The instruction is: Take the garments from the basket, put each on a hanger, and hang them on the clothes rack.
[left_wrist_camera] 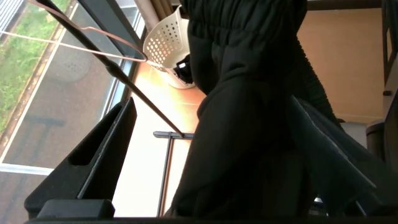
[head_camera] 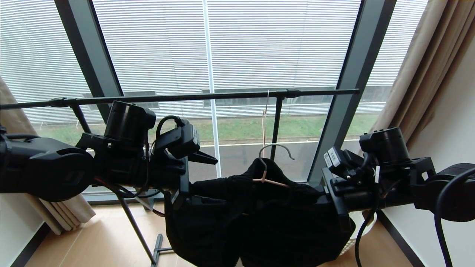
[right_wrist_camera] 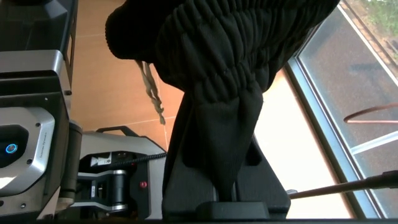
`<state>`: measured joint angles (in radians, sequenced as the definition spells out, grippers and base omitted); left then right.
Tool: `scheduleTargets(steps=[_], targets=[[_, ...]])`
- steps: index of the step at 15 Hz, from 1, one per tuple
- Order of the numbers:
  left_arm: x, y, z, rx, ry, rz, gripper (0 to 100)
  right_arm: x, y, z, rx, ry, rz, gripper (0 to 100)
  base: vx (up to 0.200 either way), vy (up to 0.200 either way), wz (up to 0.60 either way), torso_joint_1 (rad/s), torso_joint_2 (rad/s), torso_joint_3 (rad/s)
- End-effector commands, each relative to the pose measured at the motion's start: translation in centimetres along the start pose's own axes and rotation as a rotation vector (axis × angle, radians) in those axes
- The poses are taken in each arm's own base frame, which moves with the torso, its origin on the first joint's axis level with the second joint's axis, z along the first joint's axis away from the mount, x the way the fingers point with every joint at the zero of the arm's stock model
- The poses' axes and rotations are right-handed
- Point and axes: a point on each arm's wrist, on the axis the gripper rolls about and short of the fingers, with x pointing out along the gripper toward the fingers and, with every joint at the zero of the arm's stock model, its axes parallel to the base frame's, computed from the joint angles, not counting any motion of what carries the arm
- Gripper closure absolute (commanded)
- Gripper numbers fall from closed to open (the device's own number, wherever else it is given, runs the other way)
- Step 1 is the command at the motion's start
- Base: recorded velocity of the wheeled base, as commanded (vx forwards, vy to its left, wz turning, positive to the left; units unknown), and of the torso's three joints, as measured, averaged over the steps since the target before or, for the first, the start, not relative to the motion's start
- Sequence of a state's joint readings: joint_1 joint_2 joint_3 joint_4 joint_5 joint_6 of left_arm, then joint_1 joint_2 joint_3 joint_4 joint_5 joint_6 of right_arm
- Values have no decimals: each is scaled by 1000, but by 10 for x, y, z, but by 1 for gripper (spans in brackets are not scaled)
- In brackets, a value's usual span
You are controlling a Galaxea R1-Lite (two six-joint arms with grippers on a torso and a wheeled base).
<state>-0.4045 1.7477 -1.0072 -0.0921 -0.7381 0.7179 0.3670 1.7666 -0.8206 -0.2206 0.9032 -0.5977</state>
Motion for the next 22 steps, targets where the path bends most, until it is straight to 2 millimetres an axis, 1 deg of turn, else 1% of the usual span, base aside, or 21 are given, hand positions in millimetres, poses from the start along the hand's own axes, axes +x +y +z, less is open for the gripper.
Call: scheduleTargets(steps=[1, 3, 10, 11, 12, 16, 22], targets=[[5, -4, -3, -15, 10, -22, 0, 1, 3, 4, -13, -6, 10, 100, 0, 0, 0, 0, 0, 0], [7, -6, -4, -19, 14, -29, 0, 0, 6, 6, -17, -27, 38, 100, 0, 0, 0, 0, 0, 0], [19, -9, -8, -34, 27, -62, 0, 1, 11, 11, -39, -42, 54, 100, 0, 0, 0, 0, 0, 0], [20, -9, -9, -37, 30, -65, 0, -1, 13, 13, -47, -48, 52, 100, 0, 0, 0, 0, 0, 0], [20, -9, -8, -36, 29, -64, 100, -1, 13, 14, -50, -49, 51, 100, 0, 0, 0, 0, 0, 0], [19, -9, -7, -32, 26, -62, 100, 1, 11, 11, -46, -47, 53, 100, 0, 0, 0, 0, 0, 0], [11, -12, -2, -23, 14, -51, 100, 7, -1, 6, -20, -35, 49, 100, 0, 0, 0, 0, 0, 0]])
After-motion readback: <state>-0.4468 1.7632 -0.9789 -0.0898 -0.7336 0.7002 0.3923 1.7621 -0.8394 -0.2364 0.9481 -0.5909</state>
